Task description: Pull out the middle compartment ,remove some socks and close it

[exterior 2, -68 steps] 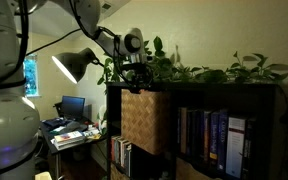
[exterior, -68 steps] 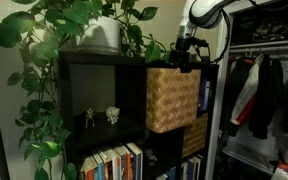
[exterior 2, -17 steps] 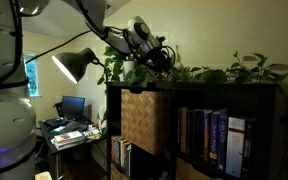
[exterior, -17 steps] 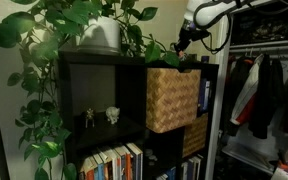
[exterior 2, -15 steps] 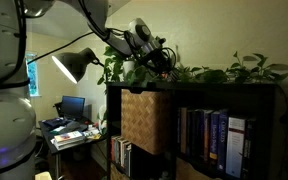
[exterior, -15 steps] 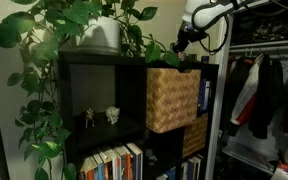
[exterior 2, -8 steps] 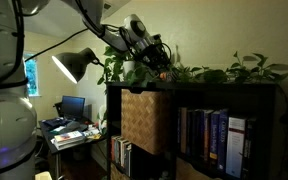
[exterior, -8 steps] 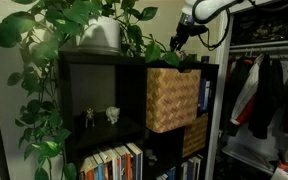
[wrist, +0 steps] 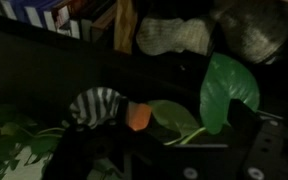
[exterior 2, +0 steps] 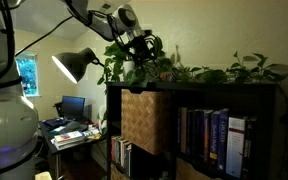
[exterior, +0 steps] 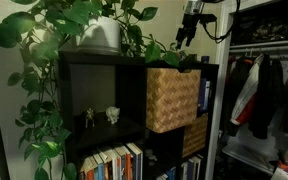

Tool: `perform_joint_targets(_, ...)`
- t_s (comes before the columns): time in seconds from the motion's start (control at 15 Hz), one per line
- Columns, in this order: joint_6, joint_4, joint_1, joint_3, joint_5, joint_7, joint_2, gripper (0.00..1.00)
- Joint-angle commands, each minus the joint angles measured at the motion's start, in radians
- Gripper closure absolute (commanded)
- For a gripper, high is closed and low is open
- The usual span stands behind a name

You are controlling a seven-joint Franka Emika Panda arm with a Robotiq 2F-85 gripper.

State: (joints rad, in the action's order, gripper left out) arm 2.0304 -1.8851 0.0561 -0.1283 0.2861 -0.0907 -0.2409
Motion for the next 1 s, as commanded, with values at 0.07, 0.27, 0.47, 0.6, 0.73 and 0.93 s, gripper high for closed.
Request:
perform_joint_targets(0.07, -0.129, -0.008, 0.022, 0.026, -0.156, 0.094, -0.008, 0.00)
perform_joint_targets(0.27, -0.144, -0.028, 0.012, 0.031, -0.184, 0.089, 0.008, 0.00)
perform_joint_targets(0.47, -0.127, -0.056, 0.006, 0.045, -0.208, 0.088, 0.039, 0.00)
perform_joint_targets(0.6, -0.109, -0.074, 0.003, 0.055, -0.220, 0.092, 0.063, 0.00)
perform_joint_targets(0.73, -0.090, -0.096, 0.004, 0.064, -0.240, 0.109, 0.084, 0.00)
perform_joint_targets(0.93, 0.004, -0.145, 0.002, 0.074, -0.256, 0.129, 0.105, 0.00)
